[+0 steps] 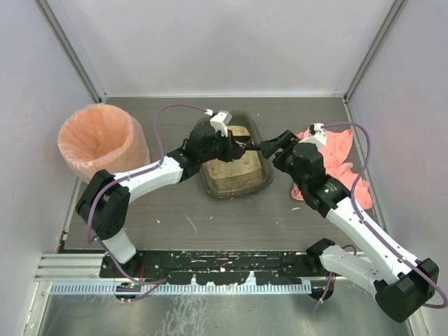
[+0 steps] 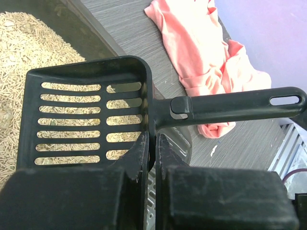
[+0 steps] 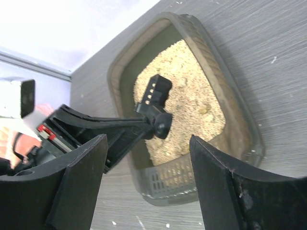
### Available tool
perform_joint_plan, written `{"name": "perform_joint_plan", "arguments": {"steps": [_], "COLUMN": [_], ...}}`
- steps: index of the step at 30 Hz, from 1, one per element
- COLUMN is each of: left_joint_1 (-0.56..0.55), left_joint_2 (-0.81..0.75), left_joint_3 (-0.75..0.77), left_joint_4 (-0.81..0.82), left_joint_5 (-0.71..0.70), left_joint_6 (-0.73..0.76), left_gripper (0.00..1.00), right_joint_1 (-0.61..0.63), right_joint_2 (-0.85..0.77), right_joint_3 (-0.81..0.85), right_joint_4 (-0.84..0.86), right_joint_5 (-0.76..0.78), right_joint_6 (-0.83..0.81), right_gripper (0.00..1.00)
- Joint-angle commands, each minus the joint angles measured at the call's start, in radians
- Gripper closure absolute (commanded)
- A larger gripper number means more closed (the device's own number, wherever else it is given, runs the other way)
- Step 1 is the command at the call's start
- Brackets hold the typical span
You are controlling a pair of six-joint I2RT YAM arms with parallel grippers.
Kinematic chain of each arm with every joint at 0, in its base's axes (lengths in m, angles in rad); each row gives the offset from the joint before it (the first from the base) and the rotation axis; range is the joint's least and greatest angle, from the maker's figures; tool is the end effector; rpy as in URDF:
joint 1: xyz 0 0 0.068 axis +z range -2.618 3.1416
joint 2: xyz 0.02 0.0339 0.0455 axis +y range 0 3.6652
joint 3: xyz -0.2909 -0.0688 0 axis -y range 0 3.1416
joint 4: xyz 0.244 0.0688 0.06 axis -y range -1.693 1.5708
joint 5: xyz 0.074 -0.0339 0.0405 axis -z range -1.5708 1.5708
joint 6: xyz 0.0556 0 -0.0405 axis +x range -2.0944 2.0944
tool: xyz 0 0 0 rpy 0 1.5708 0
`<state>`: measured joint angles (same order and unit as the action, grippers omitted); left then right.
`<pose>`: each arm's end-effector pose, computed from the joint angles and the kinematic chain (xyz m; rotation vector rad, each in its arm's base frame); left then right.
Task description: Clean the litter box
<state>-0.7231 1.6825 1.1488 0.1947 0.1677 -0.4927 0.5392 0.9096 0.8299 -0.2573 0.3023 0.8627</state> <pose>0.3046 -0.2812 0.2873 0.3526 1.9989 -0.9588 0.1881 0.0933 0.3415 0.5183 1.8775 0.6604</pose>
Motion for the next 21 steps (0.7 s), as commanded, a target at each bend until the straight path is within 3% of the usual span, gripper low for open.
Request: {"name": "perform_joint_plan", "arguments": {"steps": [1,13,21], "left_joint_1": [-0.011,-0.042,-0.052], "left_joint_2": [-0.040,-0.093,-0.099], "left_joint_3": [0.001,-0.077,-0.098], "left_joint_4": [0.125,0.200,0.213], "left_joint_5": [-0.015,-0.101,-0.117], "left_joint_6": [-0.037,-0.069,-0.084], "left_gripper": [1.00,1.00,1.00], "right_joint_1": [-0.001,0.000,0.000], "right_joint_2": [0.030,0.084,0.136], "right_joint_3": [-0.004,-0.067,-0.076], "right_joint_4": [0.132,0.232,0.308], "right_joint_5": [0.018,0.108,0.099], "right_joint_6": [0.128,0.198,0.190], "right_gripper": [0.25,0.37,0.40]}}
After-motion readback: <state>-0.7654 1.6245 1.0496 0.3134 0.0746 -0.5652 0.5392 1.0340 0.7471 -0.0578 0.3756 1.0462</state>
